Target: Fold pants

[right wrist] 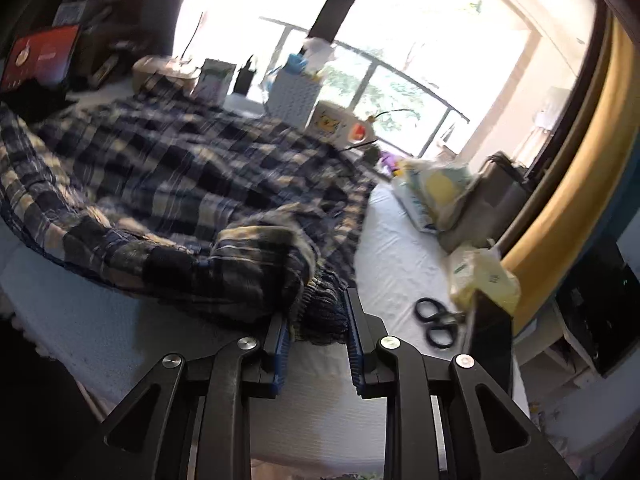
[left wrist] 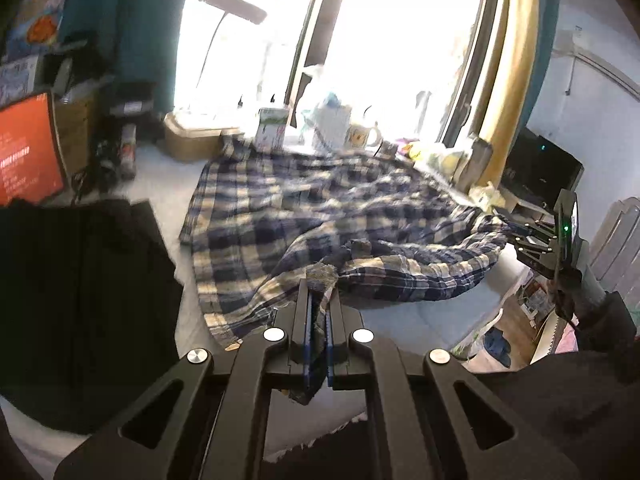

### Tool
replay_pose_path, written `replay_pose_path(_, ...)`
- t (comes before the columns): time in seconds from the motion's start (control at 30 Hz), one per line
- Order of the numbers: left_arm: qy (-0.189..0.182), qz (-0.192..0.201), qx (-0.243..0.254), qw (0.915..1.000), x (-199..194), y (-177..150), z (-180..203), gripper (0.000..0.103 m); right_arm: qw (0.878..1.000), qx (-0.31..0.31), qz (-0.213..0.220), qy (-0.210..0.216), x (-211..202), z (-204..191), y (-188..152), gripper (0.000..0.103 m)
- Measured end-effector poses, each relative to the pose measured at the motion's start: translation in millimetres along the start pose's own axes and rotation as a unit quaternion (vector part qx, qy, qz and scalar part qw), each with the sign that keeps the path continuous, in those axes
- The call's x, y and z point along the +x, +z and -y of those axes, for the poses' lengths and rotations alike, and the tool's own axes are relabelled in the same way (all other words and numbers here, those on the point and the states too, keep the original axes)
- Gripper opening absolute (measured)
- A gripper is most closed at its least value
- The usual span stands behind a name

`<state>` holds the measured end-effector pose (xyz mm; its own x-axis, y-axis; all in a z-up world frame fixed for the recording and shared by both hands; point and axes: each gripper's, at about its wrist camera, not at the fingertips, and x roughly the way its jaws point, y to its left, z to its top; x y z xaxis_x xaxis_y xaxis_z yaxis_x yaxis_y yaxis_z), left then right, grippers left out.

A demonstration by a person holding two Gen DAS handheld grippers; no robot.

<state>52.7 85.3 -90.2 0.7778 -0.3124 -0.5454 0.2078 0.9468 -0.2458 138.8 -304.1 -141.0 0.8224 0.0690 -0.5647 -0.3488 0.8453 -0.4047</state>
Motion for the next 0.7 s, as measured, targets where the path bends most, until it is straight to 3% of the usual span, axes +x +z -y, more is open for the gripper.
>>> replay_pose_path(0.17, 0.007, 0.029, 0.02, 0.9994, -8.3, 23.6, 7.9, 0.004, 0.999, 0.032, 0.024, -0.012, -9.2, 15.4, 12.7, 0.025)
replay_pose_path(0.47, 0.023, 0.057, 0.05, 0.9969, 14.1, 72.2, -1.4, 0.004, 0.984, 0.169, 0.057, 0.03, 3.4, 64.5, 39.4, 0.025)
replay_pose_path(0.63, 0.026, 0.058, 0.051, 0.9966, 45.2, 100.6, -15.9, 0.004, 0.984, 0.165, 0.066, 0.015, 20.4, 72.7, 62.4, 0.025)
replay_pose_path(0.7, 0.011, 0.055, 0.035, 0.9978, 60.8, 112.4, -26.9, 0.004, 0.983, 0.167, 0.068, 0.016, 29.4, 78.0, 70.3, 0.025)
